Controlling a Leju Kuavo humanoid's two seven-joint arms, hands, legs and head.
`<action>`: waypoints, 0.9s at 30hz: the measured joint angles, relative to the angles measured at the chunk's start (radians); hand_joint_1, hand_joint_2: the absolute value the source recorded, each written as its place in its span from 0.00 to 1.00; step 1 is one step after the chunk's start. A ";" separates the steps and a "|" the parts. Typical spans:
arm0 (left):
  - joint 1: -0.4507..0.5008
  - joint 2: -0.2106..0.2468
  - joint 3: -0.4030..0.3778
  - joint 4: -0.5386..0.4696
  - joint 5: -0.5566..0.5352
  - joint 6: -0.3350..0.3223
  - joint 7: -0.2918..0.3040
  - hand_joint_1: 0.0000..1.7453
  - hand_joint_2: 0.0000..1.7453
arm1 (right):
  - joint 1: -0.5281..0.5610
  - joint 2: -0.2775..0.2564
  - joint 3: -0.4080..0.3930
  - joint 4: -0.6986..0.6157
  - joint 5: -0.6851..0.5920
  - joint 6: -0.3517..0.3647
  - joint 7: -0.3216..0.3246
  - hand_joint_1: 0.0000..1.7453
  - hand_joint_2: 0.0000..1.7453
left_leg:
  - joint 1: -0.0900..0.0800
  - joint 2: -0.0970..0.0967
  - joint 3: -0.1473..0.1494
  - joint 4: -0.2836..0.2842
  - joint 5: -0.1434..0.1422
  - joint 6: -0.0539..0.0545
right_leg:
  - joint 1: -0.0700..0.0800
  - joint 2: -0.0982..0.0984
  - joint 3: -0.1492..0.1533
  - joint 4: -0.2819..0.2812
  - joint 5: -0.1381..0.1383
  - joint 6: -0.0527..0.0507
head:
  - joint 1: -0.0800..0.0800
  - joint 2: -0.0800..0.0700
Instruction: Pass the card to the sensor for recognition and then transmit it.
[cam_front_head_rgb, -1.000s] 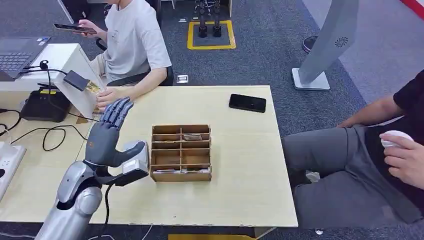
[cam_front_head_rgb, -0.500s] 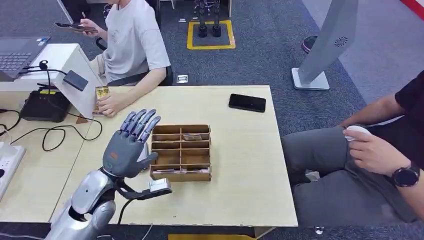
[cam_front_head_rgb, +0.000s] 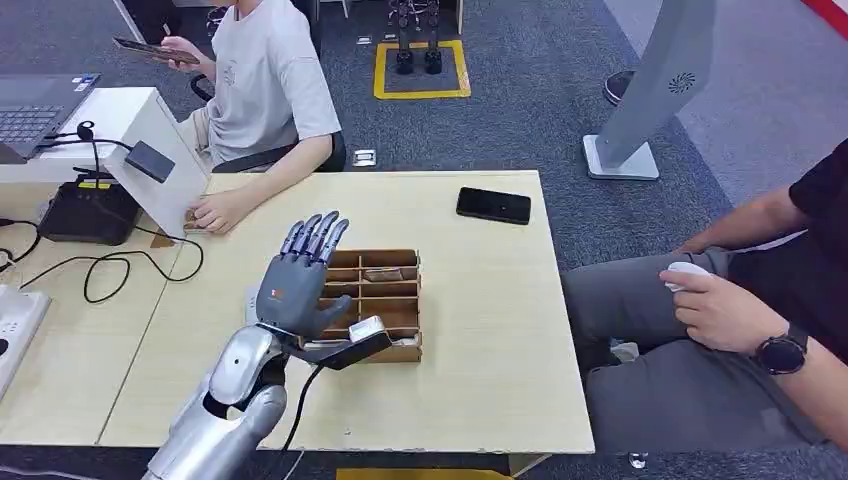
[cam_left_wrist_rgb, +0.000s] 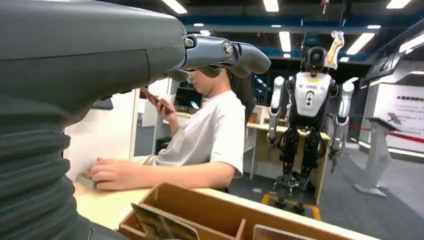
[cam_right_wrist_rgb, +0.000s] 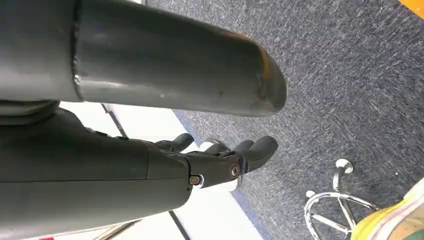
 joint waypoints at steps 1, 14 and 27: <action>-0.001 -0.003 0.000 0.007 0.000 0.000 0.000 0.00 1.00 | 0.000 0.000 0.000 0.000 0.000 0.000 0.000 0.00 0.00 | 0.000 0.000 0.000 0.000 0.000 0.000 | 0.000 0.000 0.000 0.000 0.000 0.000 | 0.000 0.000; -0.018 -0.018 0.000 0.089 0.005 -0.009 0.002 0.00 1.00 | -0.002 0.000 -0.005 0.000 0.006 0.000 -0.008 0.00 0.00 | 0.000 0.000 0.000 0.000 0.000 0.000 | 0.000 0.000 0.000 0.000 0.000 0.000 | 0.000 0.000; -0.032 -0.020 0.005 0.132 0.000 0.011 0.033 0.00 1.00 | -0.004 0.000 -0.016 0.000 0.011 0.000 -0.012 0.00 0.00 | 0.000 0.000 0.000 0.000 0.000 0.000 | 0.000 0.000 0.000 0.000 0.000 0.000 | 0.000 0.000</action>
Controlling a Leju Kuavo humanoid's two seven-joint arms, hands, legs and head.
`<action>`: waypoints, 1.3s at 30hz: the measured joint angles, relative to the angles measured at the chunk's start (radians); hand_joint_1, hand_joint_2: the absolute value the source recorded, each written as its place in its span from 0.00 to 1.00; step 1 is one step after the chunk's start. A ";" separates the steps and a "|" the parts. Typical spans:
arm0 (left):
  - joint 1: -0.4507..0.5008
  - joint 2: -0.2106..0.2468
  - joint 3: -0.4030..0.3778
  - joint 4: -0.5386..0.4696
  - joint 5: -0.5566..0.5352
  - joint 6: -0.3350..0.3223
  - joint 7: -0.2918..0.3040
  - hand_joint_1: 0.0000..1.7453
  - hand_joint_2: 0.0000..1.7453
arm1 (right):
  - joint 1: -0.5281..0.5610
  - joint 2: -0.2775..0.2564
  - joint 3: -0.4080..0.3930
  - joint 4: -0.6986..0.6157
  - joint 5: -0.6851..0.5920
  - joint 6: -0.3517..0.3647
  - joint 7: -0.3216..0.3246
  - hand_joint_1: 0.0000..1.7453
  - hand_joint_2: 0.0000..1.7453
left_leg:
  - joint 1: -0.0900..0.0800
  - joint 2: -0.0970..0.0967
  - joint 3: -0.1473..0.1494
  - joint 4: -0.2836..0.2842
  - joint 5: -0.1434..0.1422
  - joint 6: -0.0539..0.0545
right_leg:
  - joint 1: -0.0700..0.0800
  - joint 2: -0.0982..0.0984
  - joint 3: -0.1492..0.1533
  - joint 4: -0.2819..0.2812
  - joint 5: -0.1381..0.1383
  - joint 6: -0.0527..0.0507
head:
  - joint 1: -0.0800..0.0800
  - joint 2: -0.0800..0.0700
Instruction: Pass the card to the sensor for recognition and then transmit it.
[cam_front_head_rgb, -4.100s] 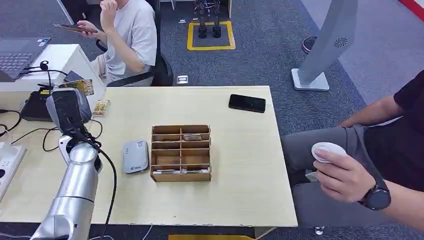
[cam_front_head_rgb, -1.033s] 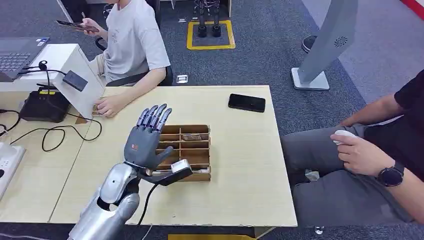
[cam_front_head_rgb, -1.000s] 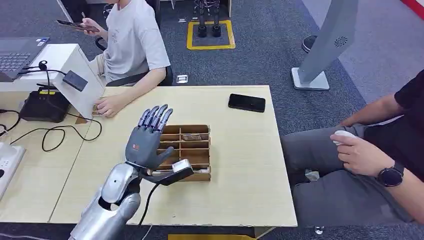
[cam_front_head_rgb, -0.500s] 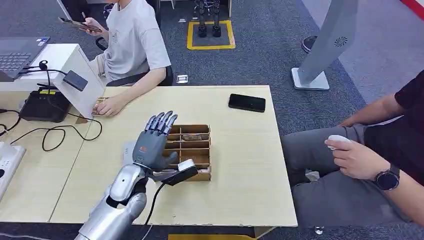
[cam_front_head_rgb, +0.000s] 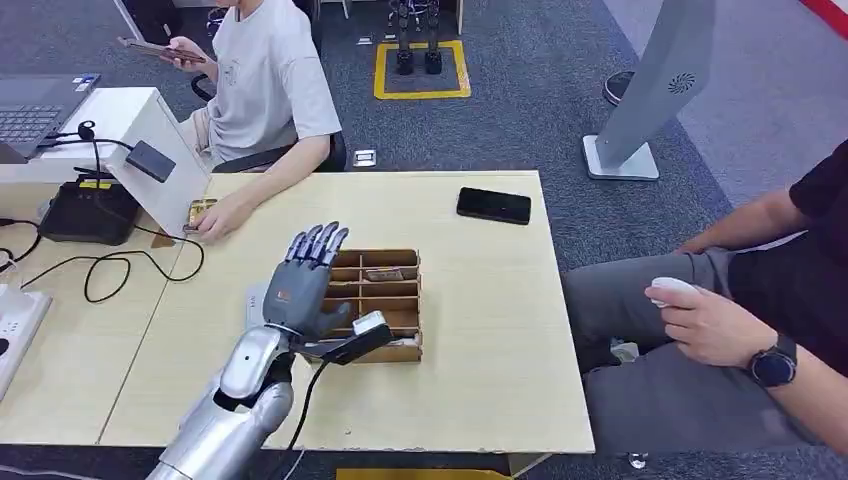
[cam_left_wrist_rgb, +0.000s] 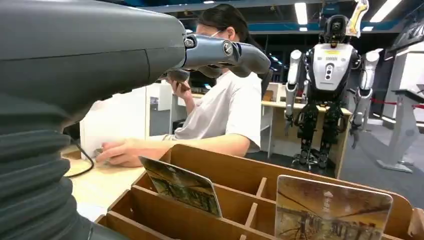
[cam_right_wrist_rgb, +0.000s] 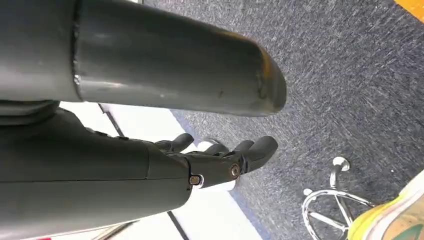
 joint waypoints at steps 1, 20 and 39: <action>-0.001 0.000 0.002 0.003 0.001 0.002 0.000 0.00 1.00 | 0.000 0.000 -0.001 0.000 0.001 0.000 0.000 0.00 0.00 | 0.000 0.000 0.000 0.000 0.000 0.000 | 0.000 0.000 0.000 0.000 0.000 0.000 | 0.000 0.000; -0.002 -0.004 0.018 0.038 0.004 -0.003 0.000 1.00 1.00 | -0.001 0.000 -0.009 0.000 0.008 -0.002 -0.004 0.00 0.00 | 0.000 0.000 0.000 0.000 0.000 0.000 | 0.000 0.000 0.000 0.000 0.000 0.000 | 0.000 0.000; -0.016 -0.008 0.043 0.050 0.071 -0.039 -0.033 1.00 1.00 | -0.006 0.002 -0.016 0.000 0.026 -0.011 -0.026 0.00 0.00 | 0.000 0.000 0.000 0.000 0.000 0.000 | 0.000 0.000 0.000 0.000 0.000 0.000 | 0.000 0.000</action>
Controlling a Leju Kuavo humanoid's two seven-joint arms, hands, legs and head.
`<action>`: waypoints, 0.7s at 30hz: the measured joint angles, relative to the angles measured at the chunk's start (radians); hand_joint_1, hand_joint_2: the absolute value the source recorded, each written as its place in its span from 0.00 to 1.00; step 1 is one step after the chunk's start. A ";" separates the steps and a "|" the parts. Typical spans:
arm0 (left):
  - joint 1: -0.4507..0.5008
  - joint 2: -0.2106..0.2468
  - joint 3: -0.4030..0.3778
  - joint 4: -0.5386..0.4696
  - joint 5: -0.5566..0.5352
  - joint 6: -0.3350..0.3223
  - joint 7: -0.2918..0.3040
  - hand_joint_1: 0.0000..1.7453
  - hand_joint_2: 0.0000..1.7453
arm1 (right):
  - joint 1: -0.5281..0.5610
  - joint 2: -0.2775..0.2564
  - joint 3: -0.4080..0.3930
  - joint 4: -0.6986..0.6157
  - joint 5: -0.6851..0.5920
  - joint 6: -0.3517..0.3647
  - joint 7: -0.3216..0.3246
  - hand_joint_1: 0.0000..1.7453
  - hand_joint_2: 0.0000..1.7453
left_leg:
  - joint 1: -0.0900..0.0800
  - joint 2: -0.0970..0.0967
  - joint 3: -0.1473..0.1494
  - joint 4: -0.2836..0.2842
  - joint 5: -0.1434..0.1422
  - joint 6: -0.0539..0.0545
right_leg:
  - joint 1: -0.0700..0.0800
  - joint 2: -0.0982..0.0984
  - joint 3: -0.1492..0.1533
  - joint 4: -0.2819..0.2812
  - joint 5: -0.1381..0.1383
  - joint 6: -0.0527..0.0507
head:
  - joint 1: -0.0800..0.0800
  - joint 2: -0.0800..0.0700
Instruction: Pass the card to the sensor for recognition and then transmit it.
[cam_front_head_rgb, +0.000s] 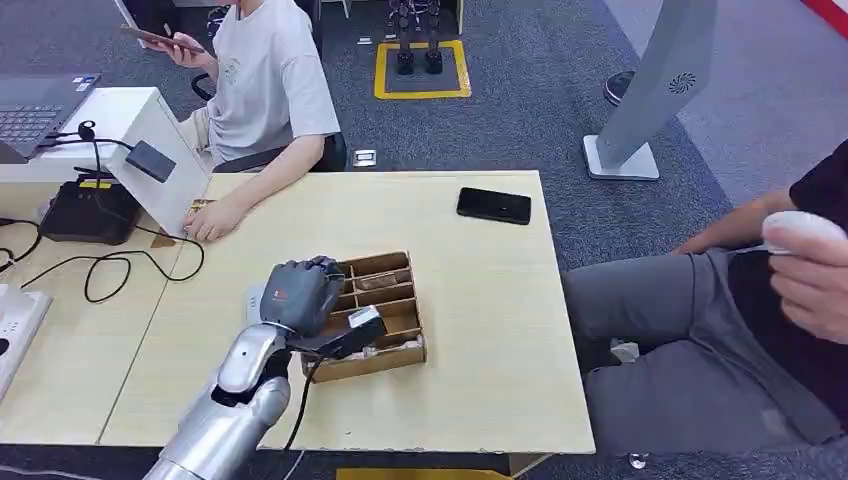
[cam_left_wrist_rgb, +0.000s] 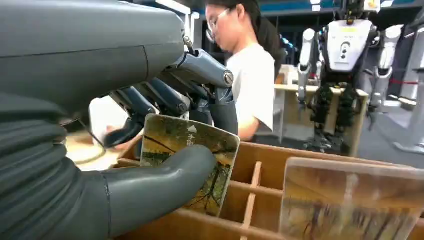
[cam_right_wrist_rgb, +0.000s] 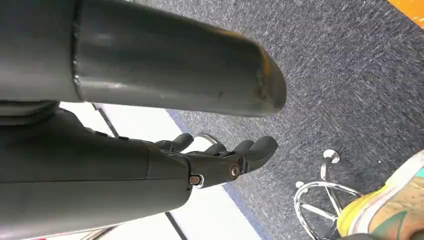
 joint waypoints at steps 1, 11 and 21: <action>-0.004 0.002 0.006 -0.012 0.048 -0.011 -0.021 1.00 1.00 | 0.000 0.000 -0.001 0.000 0.000 -0.004 0.000 0.00 0.00 | 0.000 0.000 0.000 0.000 0.000 0.000 | 0.000 0.000 0.000 0.000 0.000 0.000 | 0.000 0.000; -0.206 0.116 0.085 -0.273 0.319 -0.159 -0.017 1.00 1.00 | 0.014 -0.001 -0.030 0.001 -0.004 -0.012 0.004 0.00 0.00 | 0.001 0.000 0.000 0.000 0.002 -0.001 | 0.000 0.000 0.000 0.001 0.000 0.000 | 0.000 0.000; -0.399 0.222 0.171 -0.360 0.337 -0.174 0.079 1.00 1.00 | 0.029 -0.005 -0.051 0.006 -0.005 -0.006 0.016 0.00 0.00 | 0.001 0.000 0.000 0.000 0.002 -0.001 | 0.001 0.000 -0.001 0.002 0.000 -0.001 | 0.000 0.000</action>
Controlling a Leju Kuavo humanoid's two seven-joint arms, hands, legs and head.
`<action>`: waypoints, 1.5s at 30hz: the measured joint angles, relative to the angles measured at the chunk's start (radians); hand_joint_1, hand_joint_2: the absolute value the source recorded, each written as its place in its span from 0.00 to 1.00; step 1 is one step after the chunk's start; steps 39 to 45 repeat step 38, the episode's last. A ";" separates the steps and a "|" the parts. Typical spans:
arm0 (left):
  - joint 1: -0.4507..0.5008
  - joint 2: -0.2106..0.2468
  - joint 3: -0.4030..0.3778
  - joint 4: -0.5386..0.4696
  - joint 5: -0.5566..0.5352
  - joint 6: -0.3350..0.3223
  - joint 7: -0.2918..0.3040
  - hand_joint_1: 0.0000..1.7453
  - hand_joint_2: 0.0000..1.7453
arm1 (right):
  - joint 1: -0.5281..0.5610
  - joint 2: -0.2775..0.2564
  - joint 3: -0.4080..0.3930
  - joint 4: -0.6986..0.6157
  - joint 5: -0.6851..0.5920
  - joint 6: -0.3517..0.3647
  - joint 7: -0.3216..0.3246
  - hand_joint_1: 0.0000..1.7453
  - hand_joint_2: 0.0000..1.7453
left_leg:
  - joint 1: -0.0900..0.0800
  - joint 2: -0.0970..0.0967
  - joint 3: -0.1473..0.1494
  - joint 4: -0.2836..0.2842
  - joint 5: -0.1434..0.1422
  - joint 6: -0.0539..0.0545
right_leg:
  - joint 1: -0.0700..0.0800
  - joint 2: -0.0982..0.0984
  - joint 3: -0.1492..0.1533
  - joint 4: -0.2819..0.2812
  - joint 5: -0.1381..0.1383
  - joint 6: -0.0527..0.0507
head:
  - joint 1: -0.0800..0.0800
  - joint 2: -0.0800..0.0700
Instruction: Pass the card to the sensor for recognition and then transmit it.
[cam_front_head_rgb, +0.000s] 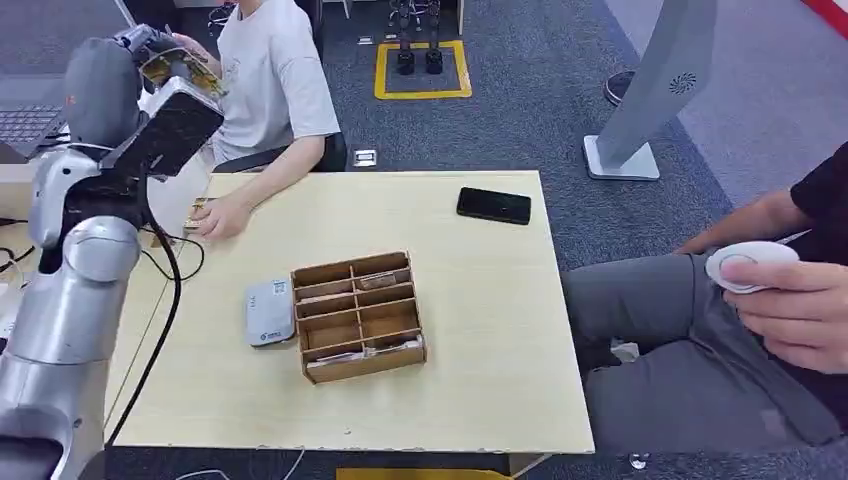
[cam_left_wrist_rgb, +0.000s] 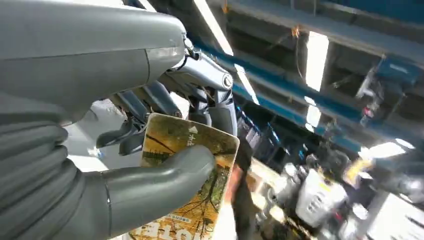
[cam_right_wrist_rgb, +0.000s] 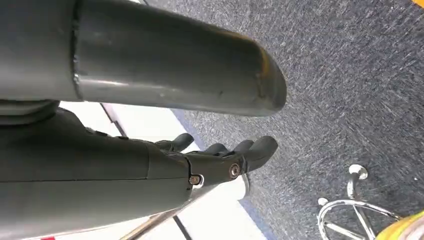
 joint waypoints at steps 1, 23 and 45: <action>0.000 0.002 0.000 0.003 -0.039 0.014 0.010 1.00 1.00 | -0.001 0.000 0.000 0.000 0.004 0.003 0.002 0.00 0.00 | 0.000 0.000 0.000 0.000 0.000 0.000 | 0.000 0.000 0.000 0.000 0.000 0.000 | 0.000 0.000; -0.060 -0.043 -0.002 0.475 -0.462 0.194 0.113 1.00 1.00 | -0.035 0.002 0.000 -0.006 0.059 0.032 0.006 0.00 0.00 | 0.000 0.001 0.000 0.000 0.001 -0.001 | 0.000 0.001 -0.001 0.000 0.002 -0.002 | 0.000 0.000; -0.030 0.002 0.023 0.493 -0.389 0.288 0.050 0.00 1.00 | -0.029 0.002 -0.018 -0.005 0.029 0.009 -0.001 0.00 0.00 | 0.000 0.004 0.000 -0.001 0.001 -0.001 | 0.000 0.003 -0.001 0.001 0.001 -0.002 | 0.000 0.000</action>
